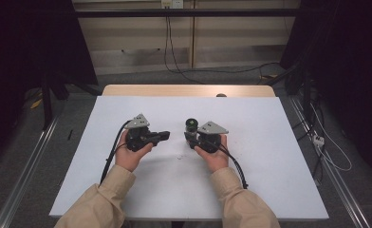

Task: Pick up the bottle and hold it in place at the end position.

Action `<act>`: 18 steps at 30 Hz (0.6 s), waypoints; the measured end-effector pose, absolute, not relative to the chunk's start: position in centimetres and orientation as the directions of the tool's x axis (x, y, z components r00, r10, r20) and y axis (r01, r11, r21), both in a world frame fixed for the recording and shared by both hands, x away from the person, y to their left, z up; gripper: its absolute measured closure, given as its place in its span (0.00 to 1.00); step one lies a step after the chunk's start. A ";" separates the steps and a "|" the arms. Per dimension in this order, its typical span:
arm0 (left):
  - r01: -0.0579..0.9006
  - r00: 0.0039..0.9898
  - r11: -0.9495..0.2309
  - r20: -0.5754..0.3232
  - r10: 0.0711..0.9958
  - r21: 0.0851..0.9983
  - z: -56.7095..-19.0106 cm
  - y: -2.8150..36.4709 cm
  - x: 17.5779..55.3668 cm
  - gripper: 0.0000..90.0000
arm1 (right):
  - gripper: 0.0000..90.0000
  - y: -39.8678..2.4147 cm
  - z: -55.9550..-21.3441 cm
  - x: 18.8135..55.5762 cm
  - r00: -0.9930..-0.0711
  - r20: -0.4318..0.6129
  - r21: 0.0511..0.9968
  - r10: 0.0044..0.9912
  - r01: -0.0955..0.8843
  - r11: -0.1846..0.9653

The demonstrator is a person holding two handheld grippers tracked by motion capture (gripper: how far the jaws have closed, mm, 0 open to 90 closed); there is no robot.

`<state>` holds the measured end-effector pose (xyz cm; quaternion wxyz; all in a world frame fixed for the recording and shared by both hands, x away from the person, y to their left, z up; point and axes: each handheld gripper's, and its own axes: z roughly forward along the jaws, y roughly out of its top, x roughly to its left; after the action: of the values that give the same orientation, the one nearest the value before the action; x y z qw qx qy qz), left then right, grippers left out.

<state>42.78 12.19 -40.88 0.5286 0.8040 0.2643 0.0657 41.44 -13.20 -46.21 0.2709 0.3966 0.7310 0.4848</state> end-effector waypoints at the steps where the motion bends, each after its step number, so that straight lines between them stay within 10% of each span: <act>1: 0.355 0.852 -0.307 -0.171 0.495 0.883 -40.9 12.1 42.8 1.00 | 0.60 -13.2 -46.2 41.4 -0.540 -0.012 0.924 0.841 0.316 0.216; 18: 0.364 0.854 -0.321 -0.176 0.490 0.874 -41.1 10.4 44.0 1.00 | 0.60 -13.1 -46.2 41.4 -0.539 -0.018 0.923 0.842 0.315 0.221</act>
<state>43.96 10.44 -41.12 0.5196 0.8104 0.2637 0.0606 41.41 -13.15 -46.21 0.2728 0.3949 0.7323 0.4830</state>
